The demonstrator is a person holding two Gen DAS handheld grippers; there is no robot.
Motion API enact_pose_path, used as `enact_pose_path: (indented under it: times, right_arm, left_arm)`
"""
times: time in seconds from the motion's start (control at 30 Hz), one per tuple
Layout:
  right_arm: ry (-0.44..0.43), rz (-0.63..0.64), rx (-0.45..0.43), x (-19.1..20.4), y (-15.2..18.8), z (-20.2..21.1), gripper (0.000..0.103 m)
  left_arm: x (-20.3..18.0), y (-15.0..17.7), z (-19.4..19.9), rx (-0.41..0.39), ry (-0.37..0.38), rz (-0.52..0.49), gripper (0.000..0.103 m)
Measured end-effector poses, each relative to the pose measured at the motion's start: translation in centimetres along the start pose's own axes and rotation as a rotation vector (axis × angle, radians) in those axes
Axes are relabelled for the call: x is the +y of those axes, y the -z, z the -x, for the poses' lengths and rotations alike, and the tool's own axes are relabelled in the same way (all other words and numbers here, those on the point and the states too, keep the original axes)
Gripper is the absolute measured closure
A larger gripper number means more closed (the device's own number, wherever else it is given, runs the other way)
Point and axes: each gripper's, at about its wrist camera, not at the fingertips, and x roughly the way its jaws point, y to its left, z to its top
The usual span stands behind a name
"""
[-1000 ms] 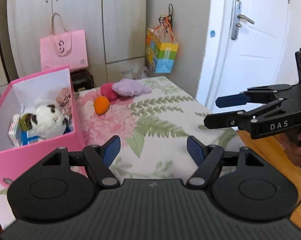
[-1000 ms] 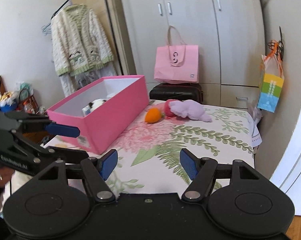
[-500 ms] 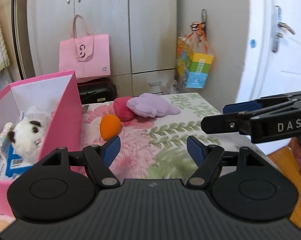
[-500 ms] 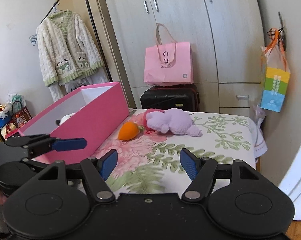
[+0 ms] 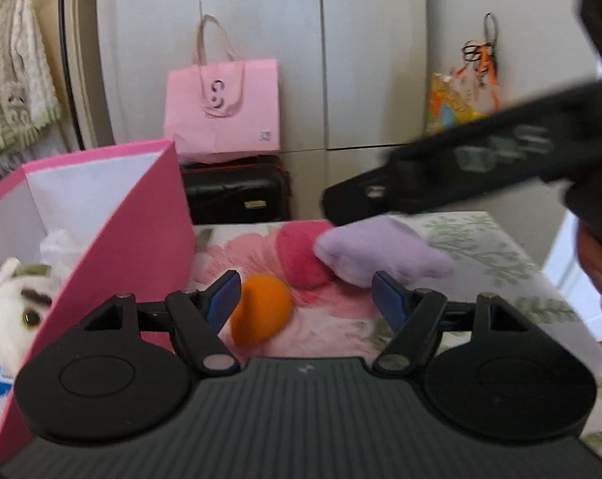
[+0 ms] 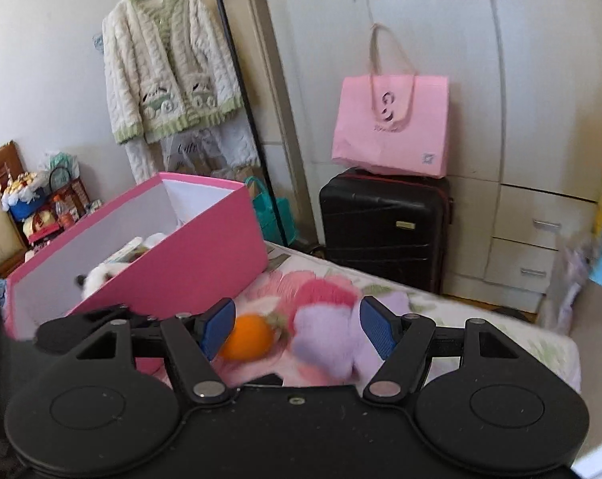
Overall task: Organize soft objects
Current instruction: 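Grasp the orange sponge with the left gripper while the right gripper grasps the pink pompom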
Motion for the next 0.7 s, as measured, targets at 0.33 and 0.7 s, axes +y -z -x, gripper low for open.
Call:
enact_pose_path:
  times: [0.33,0.7]
  right_arm:
    - [-0.021,0.048,0.164,-1.7,-2.6,-8.1,0.044]
    - [-0.002,0.065,0.238,-2.1,-1.2,-10.3,0.044]
  left_arm:
    - [0.7,0.0,-2.5,0.063,-0.025,0.004,0.033]
    - [0.9,0.4,-4.1,0.101,-0.058,0.02,0.048]
